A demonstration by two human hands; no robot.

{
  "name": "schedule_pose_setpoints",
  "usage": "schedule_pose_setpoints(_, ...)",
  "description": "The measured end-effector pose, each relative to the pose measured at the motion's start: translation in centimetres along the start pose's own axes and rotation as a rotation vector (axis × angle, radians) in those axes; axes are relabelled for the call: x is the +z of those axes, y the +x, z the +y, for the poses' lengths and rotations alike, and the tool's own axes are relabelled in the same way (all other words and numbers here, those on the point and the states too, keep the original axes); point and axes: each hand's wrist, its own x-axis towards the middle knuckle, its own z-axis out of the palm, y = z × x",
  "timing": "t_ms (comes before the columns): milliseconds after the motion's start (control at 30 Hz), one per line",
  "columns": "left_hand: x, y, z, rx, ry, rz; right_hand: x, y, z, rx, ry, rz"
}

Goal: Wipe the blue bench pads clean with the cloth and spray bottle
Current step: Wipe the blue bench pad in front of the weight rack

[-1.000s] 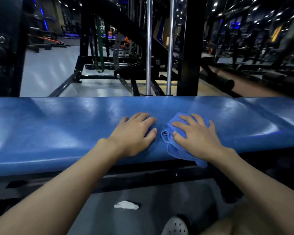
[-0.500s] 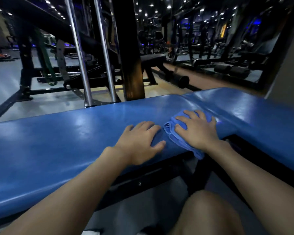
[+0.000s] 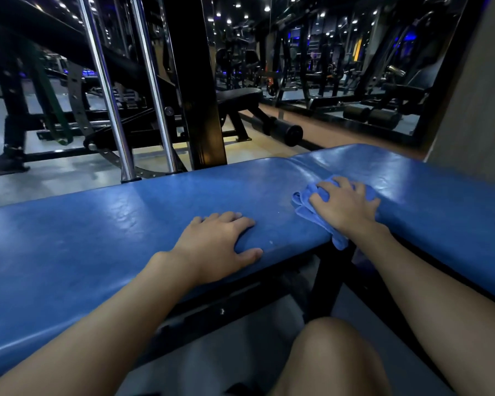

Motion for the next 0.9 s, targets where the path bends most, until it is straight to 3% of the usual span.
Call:
schedule_pose_setpoints(233,-0.4,-3.6,-2.4,0.014,-0.052,0.057,1.3,-4.6,-4.0,-0.182,-0.083,-0.007)
schedule_pose_setpoints(467,-1.2,-9.7,-6.9,-0.117,0.0,0.086,2.1,-10.1,-10.3,-0.354,-0.068,-0.069)
schedule_pose_setpoints(633,-1.3,-12.3,-8.5,-0.166,0.018,0.074,1.8,-10.6,-10.5,-0.405,-0.053,-0.04)
schedule_pose_setpoints(800,-1.3,-12.2,-8.1,-0.175,-0.012,0.067,0.7,-11.2,-11.4,-0.354,-0.145,-0.24)
schedule_pose_setpoints(900,-1.8,-13.2,-9.3,-0.188,-0.027,0.081,0.2,-12.1,-12.8,-0.452,-0.16,-0.357)
